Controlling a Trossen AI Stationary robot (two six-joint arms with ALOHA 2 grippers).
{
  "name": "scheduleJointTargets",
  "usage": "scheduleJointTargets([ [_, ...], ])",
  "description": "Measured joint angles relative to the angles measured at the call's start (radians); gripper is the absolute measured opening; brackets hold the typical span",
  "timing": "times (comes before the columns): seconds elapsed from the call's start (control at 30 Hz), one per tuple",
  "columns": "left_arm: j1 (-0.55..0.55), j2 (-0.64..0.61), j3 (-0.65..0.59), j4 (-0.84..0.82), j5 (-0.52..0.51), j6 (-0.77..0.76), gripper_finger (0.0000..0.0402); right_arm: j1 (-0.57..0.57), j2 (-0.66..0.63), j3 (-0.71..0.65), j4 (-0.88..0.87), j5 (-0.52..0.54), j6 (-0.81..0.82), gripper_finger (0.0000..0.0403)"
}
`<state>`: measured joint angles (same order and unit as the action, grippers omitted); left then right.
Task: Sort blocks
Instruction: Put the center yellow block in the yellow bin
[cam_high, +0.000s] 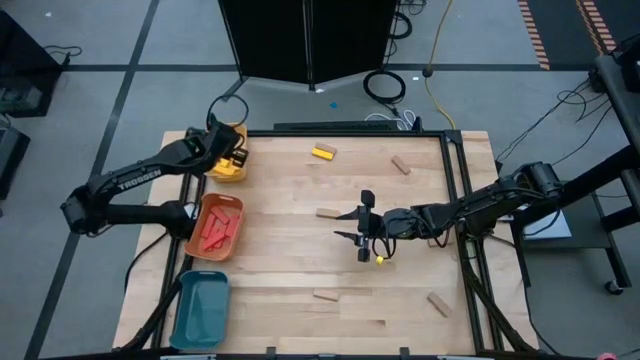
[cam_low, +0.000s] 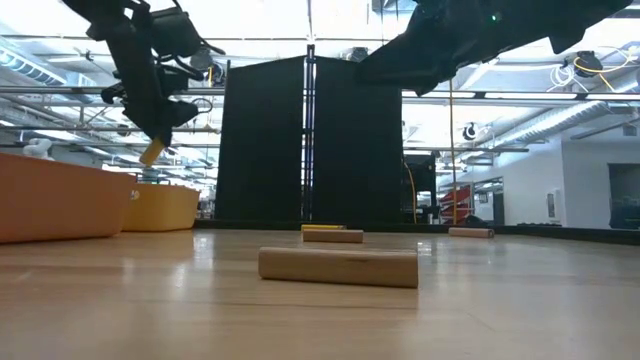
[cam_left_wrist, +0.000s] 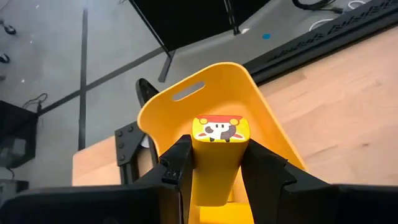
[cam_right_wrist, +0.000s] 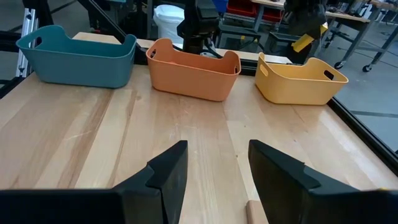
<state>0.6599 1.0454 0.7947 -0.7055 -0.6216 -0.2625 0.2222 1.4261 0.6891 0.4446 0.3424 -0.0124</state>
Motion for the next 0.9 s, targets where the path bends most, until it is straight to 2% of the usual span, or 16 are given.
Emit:
scheduleJointTargets([
  [0.27,0.002,0.0,0.0,0.0,0.057,0.086,0.011,0.0,0.0,0.0,0.0,0.0,0.0,0.0162],
  [0.5,0.002,0.0,0.0,0.0,0.063,0.095,0.0189,0.0,0.0,0.0,0.0,-0.002,0.0,0.0162],
  [0.6,0.002,0.0,0.0,0.0,0.061,0.095,0.021,0.0,0.0,0.0,0.0,-0.003,0.0,0.0162],
  [0.8,0.002,0.0,0.006,0.018,0.056,0.093,0.0216,0.0,0.0,0.001,0.0,-0.004,0.0,0.0162],
  [0.9,-0.016,-0.001,0.034,0.048,0.09,0.105,0.0216,0.0,0.0,0.001,0.0,-0.003,-0.004,0.0162],
])
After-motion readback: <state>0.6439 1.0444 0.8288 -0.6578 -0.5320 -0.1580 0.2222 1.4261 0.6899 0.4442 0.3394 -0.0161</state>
